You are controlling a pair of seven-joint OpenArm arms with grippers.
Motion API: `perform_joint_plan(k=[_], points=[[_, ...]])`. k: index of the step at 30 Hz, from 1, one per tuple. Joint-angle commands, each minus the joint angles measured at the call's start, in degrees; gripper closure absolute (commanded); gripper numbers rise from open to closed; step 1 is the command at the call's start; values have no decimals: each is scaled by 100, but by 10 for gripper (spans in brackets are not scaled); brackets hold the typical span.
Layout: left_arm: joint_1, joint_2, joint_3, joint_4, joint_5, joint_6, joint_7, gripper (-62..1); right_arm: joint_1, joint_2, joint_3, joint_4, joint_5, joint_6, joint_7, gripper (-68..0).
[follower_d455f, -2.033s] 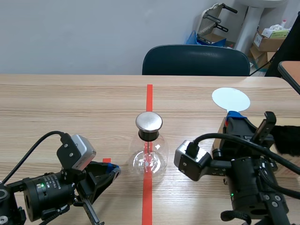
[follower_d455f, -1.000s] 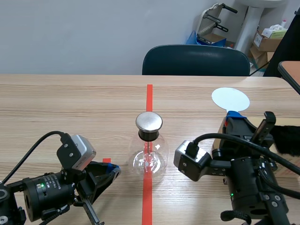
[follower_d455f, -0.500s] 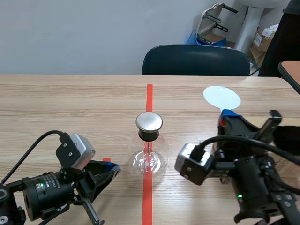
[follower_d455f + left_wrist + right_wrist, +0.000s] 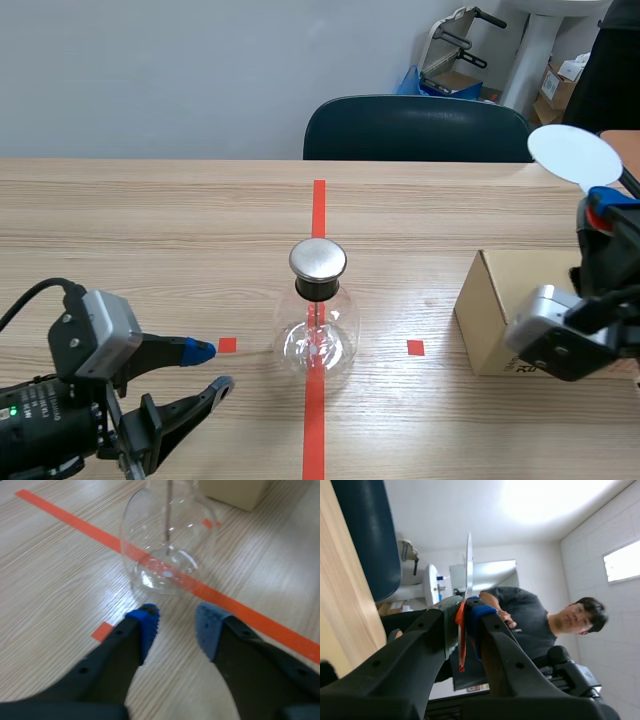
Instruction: Do the electroscope experiment
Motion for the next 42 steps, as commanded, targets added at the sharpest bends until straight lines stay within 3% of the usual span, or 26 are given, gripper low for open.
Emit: perform_joint_plan(k=[1, 4, 8, 14, 22, 27, 36, 42], points=[[101, -236, -9, 221, -177, -20, -109, -348, 37, -35, 168, -13, 164, -66, 258, -10], [295, -619, -9, 490, -487, -61, -352, -425, 39, -199, 610, -256, 323, -212, 903, -10], [514, -1095, -9, 890, -669, -236, -507, -438, 42, -361, 1058, -715, 433, -540, 1578, -10], [855, -1779, -9, 1502, -669, -531, -688, -439, 72, -367, 1412, -1217, 529, -540, 1722, -11], [1384, -2437, -9, 2068, -664, -667, -1388, -439, 90, -501, 1853, -1749, 1027, -540, 2441, -11], [1593, -2632, -9, 2221, -662, -664, -1698, -439, 127, -527, 2048, -2015, 1233, -540, 2824, -11], [1637, -2643, -9, 2240, -662, -754, -1703, -439, 623, -345, 2166, -2747, 1071, -540, 2975, -11], [1635, -2643, -9, 2240, -332, -350, -1589, -439, 835, -197, 2159, -3178, 726, -540, 2662, -10]])
